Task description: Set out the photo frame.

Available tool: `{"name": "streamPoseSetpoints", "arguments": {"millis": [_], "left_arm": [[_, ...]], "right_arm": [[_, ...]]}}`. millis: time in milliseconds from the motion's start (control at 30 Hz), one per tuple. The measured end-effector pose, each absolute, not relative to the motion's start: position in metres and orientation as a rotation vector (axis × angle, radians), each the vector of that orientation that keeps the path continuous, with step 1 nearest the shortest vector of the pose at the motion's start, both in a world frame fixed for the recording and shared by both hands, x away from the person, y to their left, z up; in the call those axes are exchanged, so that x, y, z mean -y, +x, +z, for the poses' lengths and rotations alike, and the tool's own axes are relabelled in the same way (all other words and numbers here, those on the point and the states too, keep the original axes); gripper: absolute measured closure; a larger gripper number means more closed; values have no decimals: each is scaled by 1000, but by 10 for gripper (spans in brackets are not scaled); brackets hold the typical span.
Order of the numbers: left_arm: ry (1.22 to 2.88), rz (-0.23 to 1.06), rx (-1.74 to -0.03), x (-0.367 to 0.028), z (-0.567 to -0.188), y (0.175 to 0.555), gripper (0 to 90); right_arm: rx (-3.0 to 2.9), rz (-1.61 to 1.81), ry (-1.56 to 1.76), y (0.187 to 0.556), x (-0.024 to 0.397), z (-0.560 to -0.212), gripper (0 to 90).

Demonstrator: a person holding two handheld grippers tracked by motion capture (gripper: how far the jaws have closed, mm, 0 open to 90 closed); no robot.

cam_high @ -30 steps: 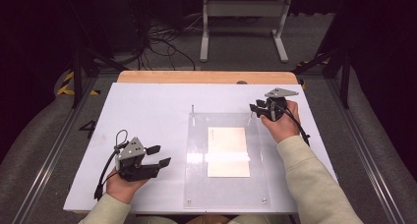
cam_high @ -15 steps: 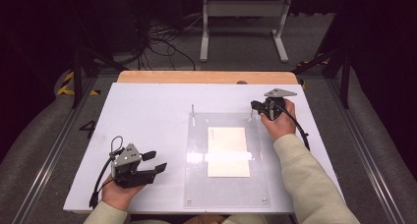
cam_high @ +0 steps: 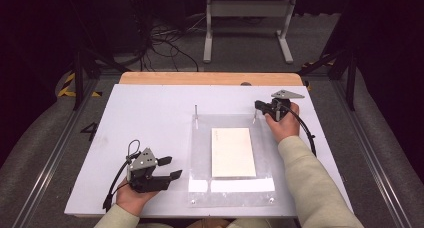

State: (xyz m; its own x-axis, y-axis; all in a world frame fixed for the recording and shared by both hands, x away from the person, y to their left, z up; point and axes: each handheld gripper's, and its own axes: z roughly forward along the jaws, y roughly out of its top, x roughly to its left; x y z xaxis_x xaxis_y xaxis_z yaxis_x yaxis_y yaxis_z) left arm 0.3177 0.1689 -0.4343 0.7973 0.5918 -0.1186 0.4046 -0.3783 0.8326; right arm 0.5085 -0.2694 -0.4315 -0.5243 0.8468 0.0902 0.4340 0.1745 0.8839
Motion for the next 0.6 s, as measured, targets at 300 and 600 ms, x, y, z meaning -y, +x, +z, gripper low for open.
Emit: {"name": "streamPoseSetpoints", "arguments": {"millis": [300, 600], "left_arm": [[2022, 291, -744, -174, -433, 314, 340], [2039, 384, -628, -165, -432, 307, 255]], "right_arm": [[-2010, 1371, 1276, 519, 273, -435, 859], [-2027, 1369, 1360, 528, 273, -432, 858]]}}
